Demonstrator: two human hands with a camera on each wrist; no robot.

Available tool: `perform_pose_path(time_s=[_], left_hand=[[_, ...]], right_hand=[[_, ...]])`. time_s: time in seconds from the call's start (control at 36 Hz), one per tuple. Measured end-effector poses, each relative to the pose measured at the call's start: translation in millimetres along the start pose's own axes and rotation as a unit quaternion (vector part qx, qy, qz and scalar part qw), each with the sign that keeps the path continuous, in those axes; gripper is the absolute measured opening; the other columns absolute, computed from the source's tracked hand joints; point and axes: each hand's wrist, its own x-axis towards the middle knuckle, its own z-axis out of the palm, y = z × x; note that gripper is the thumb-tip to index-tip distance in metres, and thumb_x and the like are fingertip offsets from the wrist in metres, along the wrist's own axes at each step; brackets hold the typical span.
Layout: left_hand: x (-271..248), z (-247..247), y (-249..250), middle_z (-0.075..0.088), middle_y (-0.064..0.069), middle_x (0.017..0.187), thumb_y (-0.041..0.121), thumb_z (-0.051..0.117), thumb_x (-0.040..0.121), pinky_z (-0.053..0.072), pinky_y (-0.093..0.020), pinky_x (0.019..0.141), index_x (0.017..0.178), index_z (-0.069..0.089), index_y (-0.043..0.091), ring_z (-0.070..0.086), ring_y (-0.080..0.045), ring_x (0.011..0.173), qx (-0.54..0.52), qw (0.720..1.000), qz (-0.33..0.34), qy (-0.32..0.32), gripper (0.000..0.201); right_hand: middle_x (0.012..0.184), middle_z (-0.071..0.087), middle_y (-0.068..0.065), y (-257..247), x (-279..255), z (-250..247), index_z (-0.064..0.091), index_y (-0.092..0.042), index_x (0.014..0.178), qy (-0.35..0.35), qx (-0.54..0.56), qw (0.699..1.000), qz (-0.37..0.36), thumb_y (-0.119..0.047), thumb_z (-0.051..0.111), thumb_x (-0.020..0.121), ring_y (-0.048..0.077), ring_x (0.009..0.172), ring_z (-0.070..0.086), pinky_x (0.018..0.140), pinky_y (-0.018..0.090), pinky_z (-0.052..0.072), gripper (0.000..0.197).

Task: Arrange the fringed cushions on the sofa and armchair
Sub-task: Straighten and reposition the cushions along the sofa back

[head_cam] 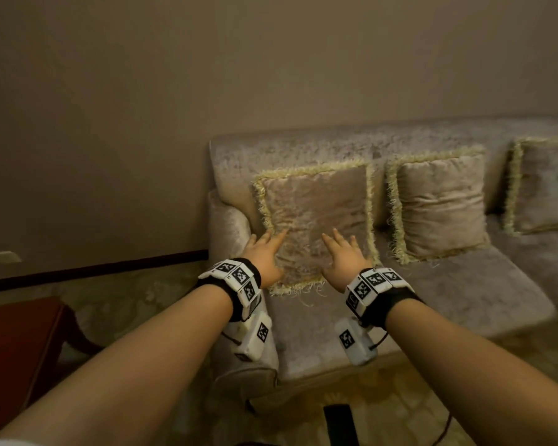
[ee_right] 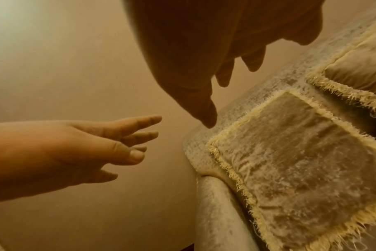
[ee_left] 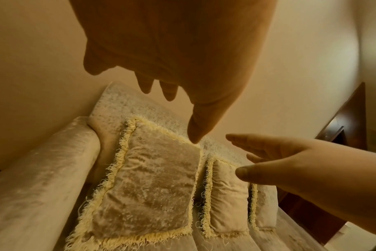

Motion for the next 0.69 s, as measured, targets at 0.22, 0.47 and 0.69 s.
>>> perform_pose_path(time_s=[0.22,0.47,0.69], left_hand=[[86.2,-13.0,12.7,-0.004,0.003,0.163,0.039,0.058,0.090,0.018,-0.060,0.114,0.150,-0.005,0.044,0.000,-0.030,0.149,0.005,1.000,0.004,-0.003,0.087],[195.9,-27.9,41.0,-0.002,0.000,0.163,0.043,0.056,0.091,0.017,-0.059,0.115,0.151,-0.005,0.041,0.000,-0.034,0.148,-0.002,0.998,-0.058,-0.004,0.086],[286.4,-41.6,88.6,-0.003,-0.001,0.163,0.036,0.057,0.093,0.018,-0.053,0.118,0.151,-0.006,0.040,0.003,-0.034,0.148,-0.028,0.996,-0.085,0.008,0.087]], right_hand=[[0.161,-0.008,-0.009,35.5,76.2,-26.7,0.008,-0.034,0.153,-0.011,0.004,1.000,0.000,-0.032,0.056,0.094,0.030,0.148,-0.006,0.114,0.062,0.017,0.076],[0.161,-0.008,-0.011,79.7,198.2,-64.3,0.008,-0.034,0.152,-0.039,-0.017,0.998,-0.048,-0.030,0.054,0.095,0.029,0.148,-0.007,0.113,0.062,0.020,0.074],[0.161,-0.008,-0.010,124.2,290.5,-114.3,0.007,-0.034,0.152,-0.062,-0.059,0.993,-0.083,-0.029,0.054,0.095,0.029,0.148,-0.007,0.113,0.061,0.019,0.074]])
